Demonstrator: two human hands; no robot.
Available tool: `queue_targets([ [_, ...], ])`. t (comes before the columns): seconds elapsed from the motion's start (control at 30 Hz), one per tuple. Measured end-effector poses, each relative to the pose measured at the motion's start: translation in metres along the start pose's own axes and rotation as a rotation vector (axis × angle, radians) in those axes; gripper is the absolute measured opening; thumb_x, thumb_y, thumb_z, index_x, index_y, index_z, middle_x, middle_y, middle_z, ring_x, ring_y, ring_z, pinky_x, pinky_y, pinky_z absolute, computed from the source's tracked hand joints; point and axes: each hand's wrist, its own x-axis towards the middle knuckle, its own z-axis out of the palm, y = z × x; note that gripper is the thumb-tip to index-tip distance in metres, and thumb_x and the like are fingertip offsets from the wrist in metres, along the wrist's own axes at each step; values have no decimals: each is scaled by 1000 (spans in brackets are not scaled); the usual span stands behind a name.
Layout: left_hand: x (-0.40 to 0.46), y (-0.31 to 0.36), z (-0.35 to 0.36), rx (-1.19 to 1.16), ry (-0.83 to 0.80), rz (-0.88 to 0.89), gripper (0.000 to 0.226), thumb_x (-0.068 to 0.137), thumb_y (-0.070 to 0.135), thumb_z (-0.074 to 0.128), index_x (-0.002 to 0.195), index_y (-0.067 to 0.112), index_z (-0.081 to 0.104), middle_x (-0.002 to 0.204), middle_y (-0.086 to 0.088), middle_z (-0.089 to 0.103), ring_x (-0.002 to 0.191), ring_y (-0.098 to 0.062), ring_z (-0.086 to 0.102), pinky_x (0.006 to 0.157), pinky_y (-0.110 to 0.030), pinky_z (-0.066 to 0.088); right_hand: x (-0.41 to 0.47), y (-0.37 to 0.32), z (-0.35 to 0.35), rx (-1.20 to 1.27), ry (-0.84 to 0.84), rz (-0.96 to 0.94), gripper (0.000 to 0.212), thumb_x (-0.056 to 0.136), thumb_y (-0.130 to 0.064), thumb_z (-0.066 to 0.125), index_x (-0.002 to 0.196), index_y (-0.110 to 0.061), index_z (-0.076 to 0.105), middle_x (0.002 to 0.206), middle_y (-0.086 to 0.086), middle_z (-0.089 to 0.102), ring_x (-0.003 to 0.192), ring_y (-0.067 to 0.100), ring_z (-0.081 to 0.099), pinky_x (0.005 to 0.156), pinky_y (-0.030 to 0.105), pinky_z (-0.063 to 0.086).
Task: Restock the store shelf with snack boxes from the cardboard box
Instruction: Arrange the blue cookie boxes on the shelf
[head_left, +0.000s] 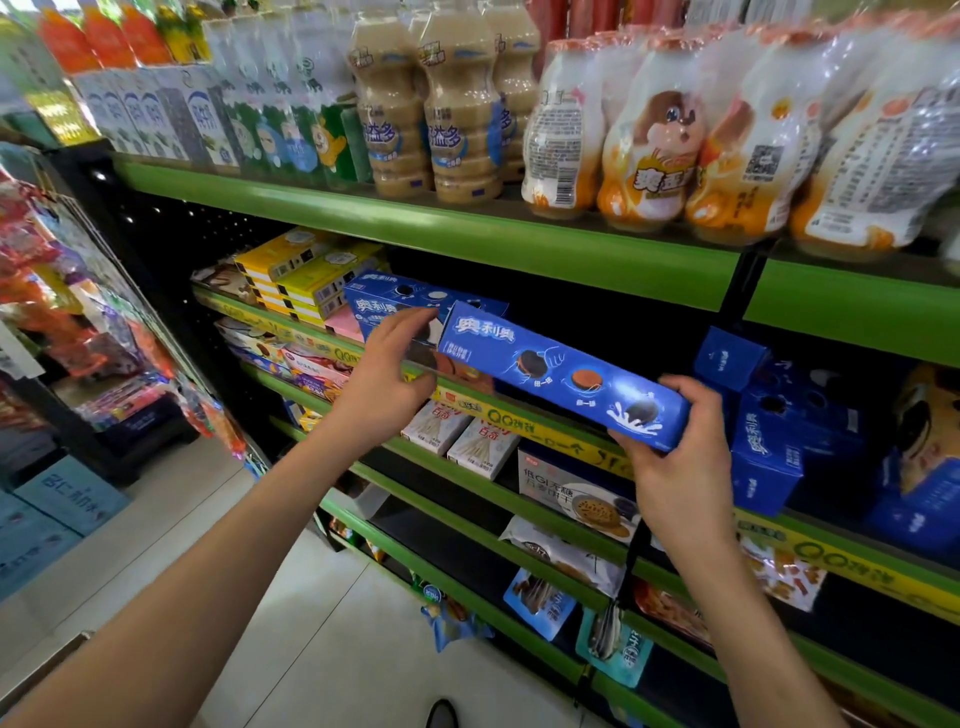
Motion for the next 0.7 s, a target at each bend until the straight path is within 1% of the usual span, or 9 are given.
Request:
queue_targets([
  [0.07,16,-3,4,221,30,94,66,84,4,65,146,13,43,146,-2,42,136,-14,34,114,-38,30,0,-2,2,-28,36,-18,70,84,-7,75,112,-56,34,117,-8,50,97,-13,54,69,10,43],
  [0.1,23,-5,6,301,31,117,66,83,6,65,145,10,43,148,-6,42,140,-22,32,116,-45,28,1,-3,4,-35,46,-31,70,85,-6,74,114,-54,33,118,-9,47,97,-16,53,68,8,43],
  [0.2,37,-6,14,417,-5,116,66,80,12,64,143,13,46,147,-8,43,140,-31,29,113,-54,28,4,-7,9,-54,81,-93,67,83,0,73,120,-42,36,123,-6,41,98,-22,48,72,-2,40],
  [0.27,39,-7,18,413,1,128,58,79,11,62,136,15,54,140,-9,49,136,-32,32,108,-54,32,8,-8,12,-85,102,-146,68,81,5,73,122,-35,37,124,-9,38,98,-17,47,76,-4,37],
  [0.37,35,-9,22,376,48,145,48,79,9,60,127,10,60,130,-11,56,131,-34,38,105,-50,38,17,-7,21,-118,119,-186,67,81,6,71,125,-31,36,119,-18,32,105,-5,45,79,2,41],
  [0.43,32,-10,25,344,69,156,46,79,7,60,125,8,59,128,-12,58,131,-35,41,107,-48,38,26,-7,28,-128,136,-166,65,82,4,71,124,-32,36,119,-19,30,104,-2,47,80,15,46],
  [0.5,32,-12,25,329,88,151,44,80,8,61,124,10,60,129,-10,59,130,-34,44,105,-47,40,36,-8,38,-122,132,-145,63,83,3,70,124,-31,35,121,-12,34,105,2,49,80,21,44],
  [0.6,34,-15,25,343,117,144,43,80,9,62,123,11,61,129,-9,60,128,-33,47,101,-48,44,58,-13,49,-110,82,-128,58,84,3,68,129,-21,39,127,3,43,110,14,54,85,19,40],
  [0.7,32,-12,26,359,139,140,44,81,9,61,125,11,61,127,-10,61,125,-34,50,97,-49,47,70,-16,54,-98,64,-142,56,83,2,70,129,-16,43,126,5,45,115,21,55,93,30,45],
])
